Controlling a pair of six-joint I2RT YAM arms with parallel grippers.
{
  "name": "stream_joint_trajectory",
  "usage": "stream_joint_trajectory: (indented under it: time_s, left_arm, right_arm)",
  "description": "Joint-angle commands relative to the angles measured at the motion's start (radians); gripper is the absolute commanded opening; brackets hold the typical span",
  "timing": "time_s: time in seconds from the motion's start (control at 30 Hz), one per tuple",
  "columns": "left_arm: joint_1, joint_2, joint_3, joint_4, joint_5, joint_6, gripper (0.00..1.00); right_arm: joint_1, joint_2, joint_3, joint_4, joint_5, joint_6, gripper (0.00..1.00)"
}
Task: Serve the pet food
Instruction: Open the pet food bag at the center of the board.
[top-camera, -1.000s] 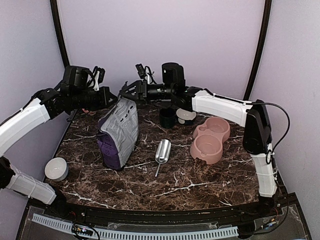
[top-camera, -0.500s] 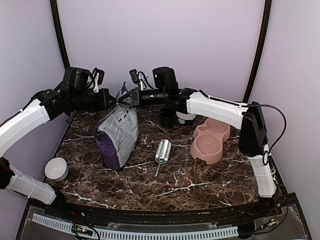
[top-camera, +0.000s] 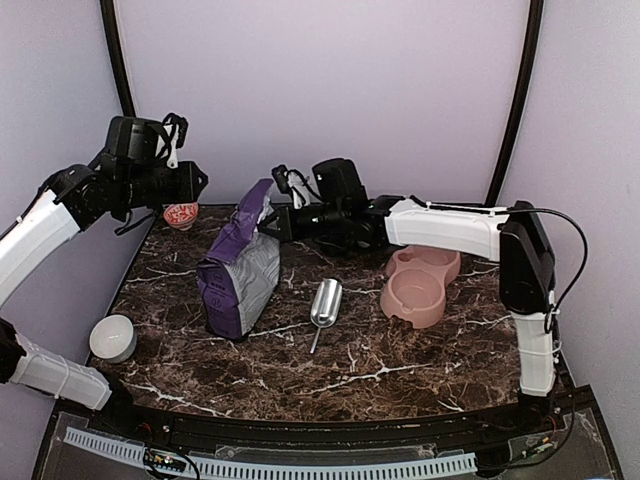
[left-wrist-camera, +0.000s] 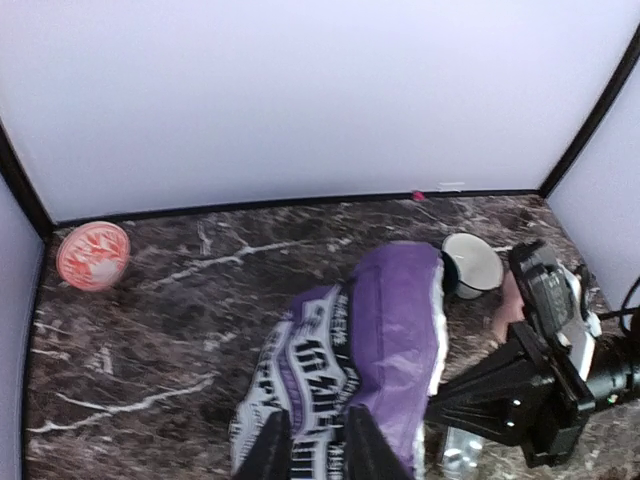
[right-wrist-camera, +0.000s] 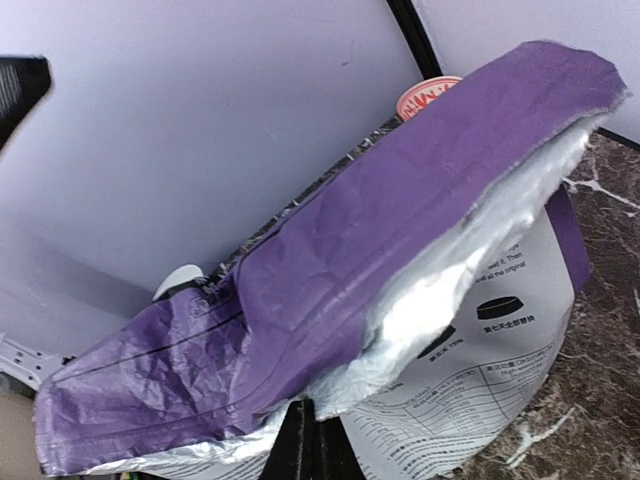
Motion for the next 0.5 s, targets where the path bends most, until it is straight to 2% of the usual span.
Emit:
stream_joint_trajectory:
  time_s: [0.0, 0.07, 0.17, 0.23, 0.47]
  left_arm:
    - [-0.003, -0.02, -0.088, 0.083, 0.291, 0.053, 0.34]
    - [-0.003, -0.037, -0.111, 0.101, 0.345, 0.066, 0.53]
    - [-0.003, -0.033, -0.11, 0.082, 0.418, 0.103, 0.73]
    - [-0.003, -0.016, -0.098, 0.061, 0.447, 0.116, 0.76]
    - [-0.003, 0.038, -0.085, 0.051, 0.471, 0.104, 0.76]
  right_arm:
    - [-0.033, -0.028, -0.049, 0.177, -0.183, 0.102, 0.0]
    - [-0.048, -0.033, -0.052, 0.282, -0.263, 0.173, 0.0]
    - [-0.067, -0.03, -0.025, 0.395, -0.317, 0.261, 0.0]
    - [-0.071, -0.016, 0.013, 0.395, -0.332, 0.279, 0.0]
    - [-0.071, 0.009, 0.005, 0.525, -0.394, 0.373, 0.0]
